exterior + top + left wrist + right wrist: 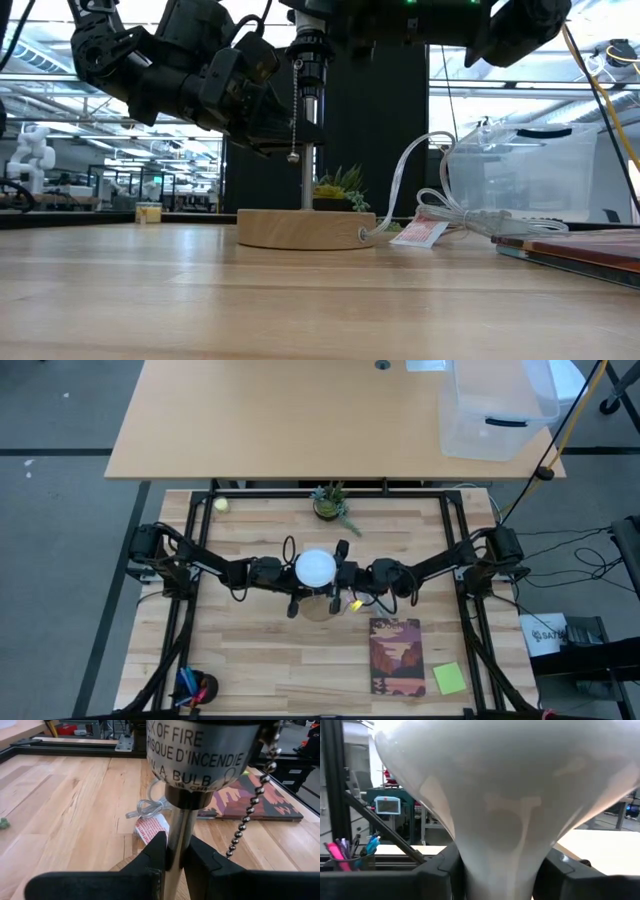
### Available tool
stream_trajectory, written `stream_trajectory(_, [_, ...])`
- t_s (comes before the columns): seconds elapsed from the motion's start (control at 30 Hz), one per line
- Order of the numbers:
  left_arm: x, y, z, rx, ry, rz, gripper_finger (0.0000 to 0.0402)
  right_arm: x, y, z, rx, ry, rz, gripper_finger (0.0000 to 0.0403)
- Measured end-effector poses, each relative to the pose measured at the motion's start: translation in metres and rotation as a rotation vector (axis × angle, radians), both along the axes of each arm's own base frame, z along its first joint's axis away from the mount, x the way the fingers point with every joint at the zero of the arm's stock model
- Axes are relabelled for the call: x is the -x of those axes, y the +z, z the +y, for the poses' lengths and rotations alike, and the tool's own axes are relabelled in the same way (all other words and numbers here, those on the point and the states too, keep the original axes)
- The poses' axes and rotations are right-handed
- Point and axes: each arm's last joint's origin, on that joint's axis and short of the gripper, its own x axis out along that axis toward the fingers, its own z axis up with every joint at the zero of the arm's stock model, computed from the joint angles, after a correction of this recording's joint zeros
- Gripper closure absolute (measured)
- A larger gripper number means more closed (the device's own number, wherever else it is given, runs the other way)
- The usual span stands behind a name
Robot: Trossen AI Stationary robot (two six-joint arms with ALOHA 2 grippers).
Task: Screw lightbulb
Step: Remove the white lightbulb from the silver lamp
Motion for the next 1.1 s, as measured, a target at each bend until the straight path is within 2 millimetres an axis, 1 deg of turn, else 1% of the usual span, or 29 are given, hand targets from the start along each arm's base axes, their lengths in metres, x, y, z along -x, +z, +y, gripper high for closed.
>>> stream_trajectory(0.17, [0.000,0.000,0.000,-0.002,-0.021,-0.001,0.0356,0.000,0.002,-0.006,-0.009,0.076,0.014,0.0240])
stream_trajectory(0.3, [0.000,0.000,-0.001,-0.002,-0.034,0.000,0.0356,0.002,0.005,-0.013,0.010,0.155,0.047,0.0254])
stream_trajectory(0.5, [0.000,0.000,-0.001,-0.003,-0.057,0.002,0.0356,0.004,0.008,-0.029,0.027,0.294,0.078,0.0254])
stream_trajectory(0.63, [0.000,0.000,-0.002,0.002,-0.080,0.003,0.0356,0.004,0.008,-0.044,0.012,0.430,0.085,0.0248])
stream_trajectory(0.77, [0.001,0.000,-0.003,0.013,-0.113,0.003,0.0356,0.006,0.008,-0.054,0.001,0.500,0.085,0.0253])
stream_trajectory(0.97, [0.001,0.000,-0.004,0.021,-0.143,0.001,0.0356,0.002,0.014,-0.056,-0.001,0.579,0.082,0.0250])
stream_trajectory(1.1, [0.001,0.000,-0.005,0.022,-0.169,0.002,0.0356,-0.008,0.023,-0.048,0.024,0.628,0.133,0.0251])
